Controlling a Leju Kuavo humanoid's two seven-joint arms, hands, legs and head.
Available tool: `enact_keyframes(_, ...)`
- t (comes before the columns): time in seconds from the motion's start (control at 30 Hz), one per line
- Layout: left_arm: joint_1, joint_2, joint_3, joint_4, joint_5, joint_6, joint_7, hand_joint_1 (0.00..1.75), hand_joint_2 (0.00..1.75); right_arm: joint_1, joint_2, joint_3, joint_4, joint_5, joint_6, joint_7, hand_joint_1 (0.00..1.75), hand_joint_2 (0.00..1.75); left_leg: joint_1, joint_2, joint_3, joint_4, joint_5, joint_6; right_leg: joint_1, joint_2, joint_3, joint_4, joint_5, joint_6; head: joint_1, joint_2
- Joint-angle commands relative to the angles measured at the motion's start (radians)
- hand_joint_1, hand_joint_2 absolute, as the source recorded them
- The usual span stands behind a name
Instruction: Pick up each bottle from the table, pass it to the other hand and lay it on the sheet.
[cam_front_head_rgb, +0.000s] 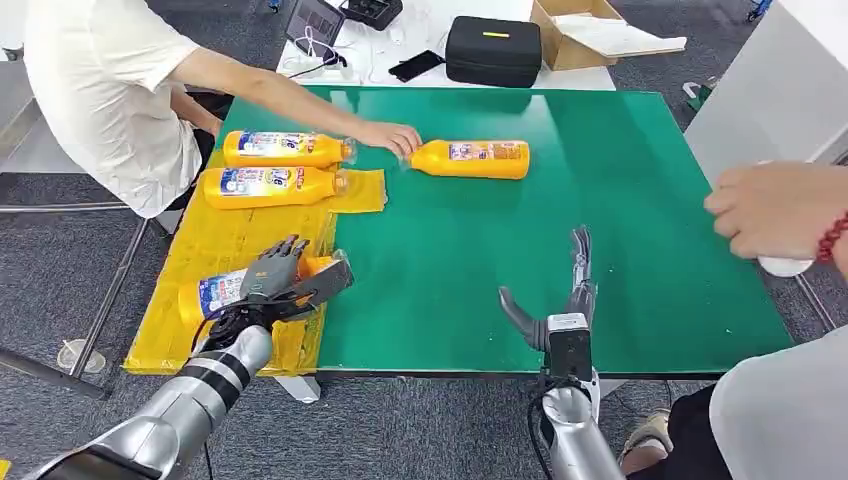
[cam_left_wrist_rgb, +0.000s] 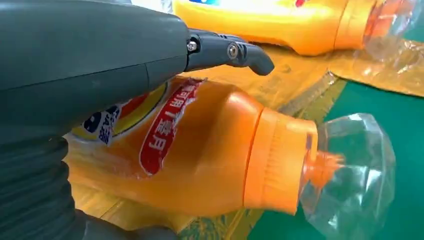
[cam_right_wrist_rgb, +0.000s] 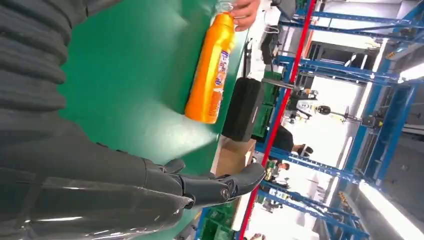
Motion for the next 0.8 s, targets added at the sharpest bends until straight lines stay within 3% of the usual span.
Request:
enact_keyframes(0.03, -0.032, -0.005, 0.031, 0.074, 0.016, -0.04, -0.004, 0.0, 1.75, -0.042, 0.013, -0.034, 0.081, -0.008, 0.01, 0.001, 0.0, 1.75, 0.0, 0.002, 0.003, 0.0, -0.001, 0.0, 0.0, 0.001, 0.002, 0.0, 0.0, -0.001, 0.0, 0.0)
enact_keyframes(0.37, 0.002, -0.018, 0.052, 0.019, 0.046, 0.03, -0.088, 0.0, 1.75, -0.032, 0.014, -0.037, 0.076, -0.004, 0.009, 0.001, 0.0, 1.75, 0.0, 0.001, 0.004, 0.0, -0.002, 0.001, 0.0, 0.0, 0.004, 0.0, -0.001, -0.001, 0.0, 0.0)
enact_keyframes(0.47, 0.067, -0.051, 0.12, -0.12, 0.158, 0.102, -0.248, 0.0, 1.75, -0.014, 0.013, -0.04, 0.058, -0.002, 0.009, 0.001, 0.0, 1.75, 0.0, 0.002, 0.005, 0.0, -0.002, 0.001, 0.0, 0.0, 0.005, 0.0, -0.002, -0.002, 0.0, 0.0)
enact_keyframes(0.57, 0.238, -0.082, 0.116, -0.49, 0.329, 0.196, -0.364, 0.0, 1.75, -0.002, 0.011, -0.033, 0.089, 0.026, 0.048, 0.001, 0.0, 1.75, -0.001, 0.0, 0.003, -0.001, -0.001, 0.001, 0.0, -0.001, 0.003, 0.0, -0.001, -0.001, 0.0, 0.0)
enact_keyframes(0.6, 0.272, -0.082, 0.096, -0.573, 0.361, 0.219, -0.359, 0.0, 1.75, -0.001, 0.011, -0.028, 0.107, 0.041, 0.057, 0.001, 0.0, 0.0, -0.001, -0.001, 0.005, -0.001, -0.002, 0.001, 0.0, -0.002, 0.006, -0.001, -0.003, -0.001, 0.0, 0.0)
enact_keyframes(0.67, 0.345, -0.068, 0.043, -0.753, 0.441, 0.243, -0.336, 0.0, 1.75, -0.001, 0.007, -0.005, 0.159, 0.133, 0.058, 0.001, 0.0, 0.0, 0.0, 0.0, 0.004, -0.001, -0.003, 0.001, 0.0, -0.002, 0.005, -0.001, -0.003, -0.001, 0.0, 0.0)
enact_keyframes(0.7, 0.364, -0.063, 0.029, -0.796, 0.455, 0.256, -0.338, 0.0, 1.75, -0.006, 0.0, 0.008, 0.187, 0.18, 0.041, 0.001, 0.0, 1.75, 0.0, 0.001, 0.002, 0.0, -0.002, 0.001, 0.0, 0.0, 0.002, -0.001, -0.001, -0.001, 0.0, 0.0)
enact_keyframes(0.8, 0.417, -0.036, -0.013, -0.892, 0.441, 0.314, -0.336, 0.0, 1.75, -0.029, -0.034, 0.058, 0.232, 0.412, -0.087, 0.063, 0.0, 1.75, 0.0, 0.002, 0.002, -0.001, -0.003, 0.0, 0.0, 0.002, 0.002, -0.001, -0.001, -0.001, 0.001, 0.0)
